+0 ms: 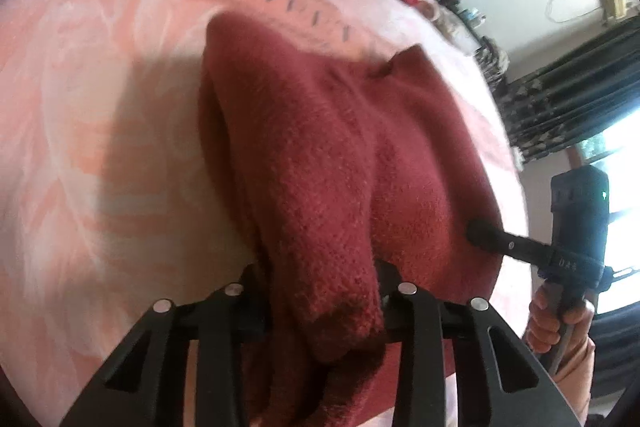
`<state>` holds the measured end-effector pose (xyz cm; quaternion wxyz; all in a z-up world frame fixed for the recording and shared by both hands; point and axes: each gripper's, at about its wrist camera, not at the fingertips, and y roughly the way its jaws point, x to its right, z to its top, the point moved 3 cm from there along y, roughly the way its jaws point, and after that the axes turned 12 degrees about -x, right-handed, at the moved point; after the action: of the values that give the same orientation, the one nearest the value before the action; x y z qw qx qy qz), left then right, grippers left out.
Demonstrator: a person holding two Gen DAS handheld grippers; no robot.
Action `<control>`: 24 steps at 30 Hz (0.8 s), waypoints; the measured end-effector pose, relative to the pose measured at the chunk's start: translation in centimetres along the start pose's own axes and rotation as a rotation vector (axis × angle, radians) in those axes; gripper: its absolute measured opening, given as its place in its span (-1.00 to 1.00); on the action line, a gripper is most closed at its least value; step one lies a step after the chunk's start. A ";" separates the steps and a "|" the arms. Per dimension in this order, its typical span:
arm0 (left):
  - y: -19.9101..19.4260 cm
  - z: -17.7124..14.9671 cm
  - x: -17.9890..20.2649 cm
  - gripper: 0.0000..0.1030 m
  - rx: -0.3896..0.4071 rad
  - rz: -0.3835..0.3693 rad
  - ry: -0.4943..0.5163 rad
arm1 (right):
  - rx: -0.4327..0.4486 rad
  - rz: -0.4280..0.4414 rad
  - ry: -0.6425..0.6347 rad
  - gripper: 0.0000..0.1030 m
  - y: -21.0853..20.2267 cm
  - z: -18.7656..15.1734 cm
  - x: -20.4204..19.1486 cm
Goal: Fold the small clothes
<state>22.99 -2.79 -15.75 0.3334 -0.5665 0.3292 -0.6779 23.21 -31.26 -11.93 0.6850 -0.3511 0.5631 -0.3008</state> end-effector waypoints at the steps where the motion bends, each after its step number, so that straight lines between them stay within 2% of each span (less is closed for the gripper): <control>1: -0.5 -0.1 0.5 -0.32 0.008 -0.020 0.004 | 0.013 -0.003 -0.008 -0.30 -0.9 -0.3 -0.2; 5: -1.7 -1.1 3.2 -0.32 0.037 -0.067 0.054 | 0.048 -0.026 -0.033 -0.31 -4.2 -2.3 0.0; 8: -1.3 -2.2 5.4 -0.31 0.047 -0.064 0.098 | 0.056 -0.044 -0.030 -0.31 -5.3 -4.1 1.1; 11: 0.9 -3.5 6.0 -0.30 0.008 -0.044 0.104 | 0.028 -0.045 0.015 -0.31 -3.9 -6.0 3.4; 13: 3.4 -4.2 5.2 -0.27 -0.049 -0.023 0.091 | -0.016 -0.060 0.066 -0.29 -1.6 -7.2 5.7; 15: 5.3 -4.6 4.0 -0.14 -0.061 0.008 0.091 | -0.007 -0.040 0.102 -0.25 -0.1 -8.0 7.2; 18: 5.5 -5.0 3.4 0.07 -0.045 0.021 0.107 | 0.021 0.005 0.124 -0.21 -0.2 -8.4 7.8; 19: 5.3 -5.0 3.4 0.18 -0.050 0.029 0.101 | 0.017 -0.007 0.116 -0.15 -0.3 -8.3 7.5; 22: 4.0 -4.6 3.4 0.24 -0.078 0.022 0.072 | -0.004 -0.049 0.099 0.04 -1.2 -7.6 6.8; 23: 3.2 -4.3 3.3 0.32 -0.070 0.014 0.060 | 0.005 -0.057 0.101 0.11 -1.6 -7.2 6.7; 24: 2.2 -4.0 3.3 0.49 -0.049 0.001 0.048 | 0.017 -0.059 0.102 0.14 -2.1 -6.7 6.7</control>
<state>18.76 -6.47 -16.32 0.3115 -0.5580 0.3540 -0.6829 17.83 -38.81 -14.71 0.6492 -0.3460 0.5841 -0.3429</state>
